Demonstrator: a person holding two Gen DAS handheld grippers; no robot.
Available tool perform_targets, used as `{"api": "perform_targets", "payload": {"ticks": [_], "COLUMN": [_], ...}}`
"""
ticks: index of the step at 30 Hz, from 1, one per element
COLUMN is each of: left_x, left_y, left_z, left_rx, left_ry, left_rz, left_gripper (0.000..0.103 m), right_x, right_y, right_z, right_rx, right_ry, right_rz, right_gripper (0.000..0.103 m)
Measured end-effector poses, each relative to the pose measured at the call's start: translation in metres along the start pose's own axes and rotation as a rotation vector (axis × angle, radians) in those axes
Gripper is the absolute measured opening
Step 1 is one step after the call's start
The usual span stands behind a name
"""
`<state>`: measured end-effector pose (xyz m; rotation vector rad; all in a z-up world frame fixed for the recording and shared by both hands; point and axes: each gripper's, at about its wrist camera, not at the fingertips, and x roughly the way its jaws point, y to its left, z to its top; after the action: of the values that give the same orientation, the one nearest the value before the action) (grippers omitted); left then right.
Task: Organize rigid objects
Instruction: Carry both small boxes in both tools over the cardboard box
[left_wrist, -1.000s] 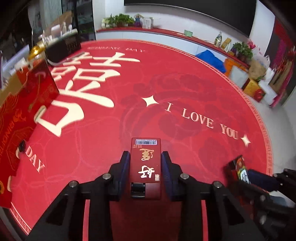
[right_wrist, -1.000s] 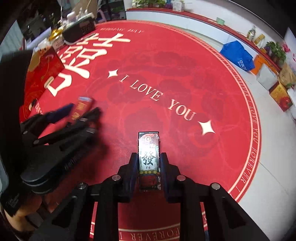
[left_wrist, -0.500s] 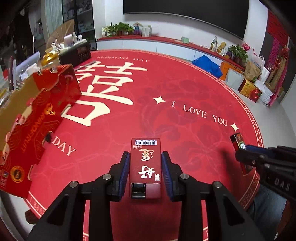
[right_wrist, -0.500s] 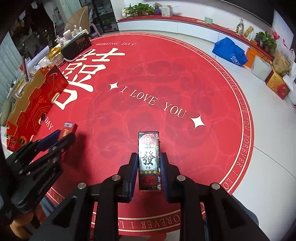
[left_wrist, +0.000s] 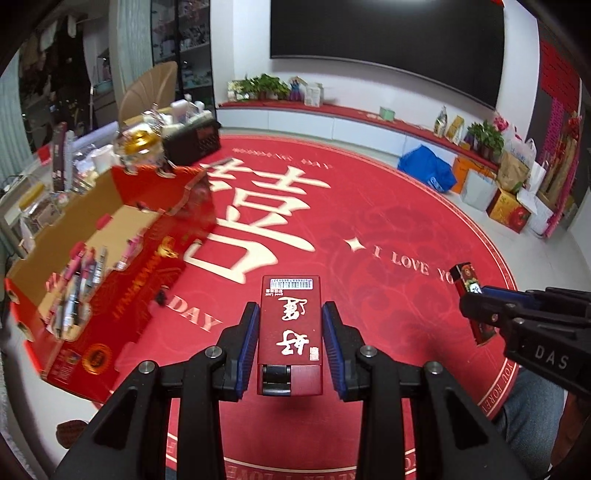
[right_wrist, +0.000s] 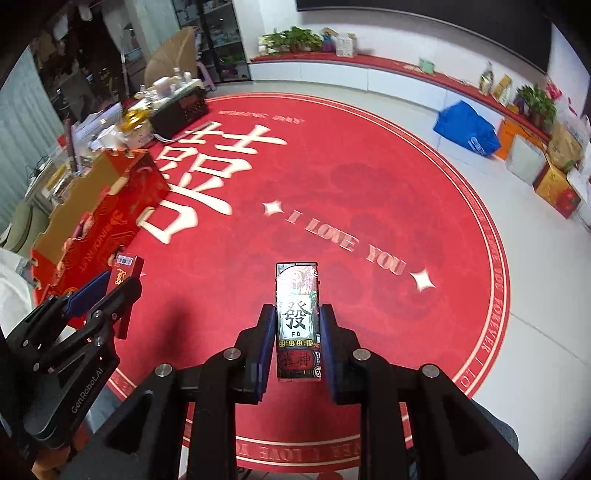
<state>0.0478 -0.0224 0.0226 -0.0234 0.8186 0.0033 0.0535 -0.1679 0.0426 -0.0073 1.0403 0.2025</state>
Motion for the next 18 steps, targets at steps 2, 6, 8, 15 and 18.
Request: {"api": "perform_targets", "payload": {"ticks": [2, 6, 8, 15, 18], "left_x": [-0.005, -0.015, -0.020, -0.039, -0.045], "left_y": [0.009, 0.027, 0.036, 0.081, 0.103], "left_z": [0.002, 0.003, 0.004, 0.009, 0.013], "left_rx": [-0.010, -0.026, -0.042, -0.099, -0.128], "left_ry": [-0.011, -0.032, -0.043, -0.093, -0.110], "left_rz": [0.006, 0.030, 0.039, 0.092, 0.124], "left_gripper": [0.037, 0.037, 0.037, 0.037, 0.037], "right_x": [-0.002, -0.005, -0.006, -0.012, -0.014], "right_y": [0.014, 0.042, 0.058, 0.113, 0.139], "right_z": [0.005, 0.016, 0.021, 0.039, 0.048], "right_rx": [-0.022, -0.076, -0.102, -0.184, -0.221], "right_ry": [-0.010, -0.024, -0.033, -0.071, -0.087], "right_rz": [0.010, 0.032, 0.043, 0.101, 0.130], "right_gripper": [0.025, 0.025, 0.025, 0.025, 0.025]}}
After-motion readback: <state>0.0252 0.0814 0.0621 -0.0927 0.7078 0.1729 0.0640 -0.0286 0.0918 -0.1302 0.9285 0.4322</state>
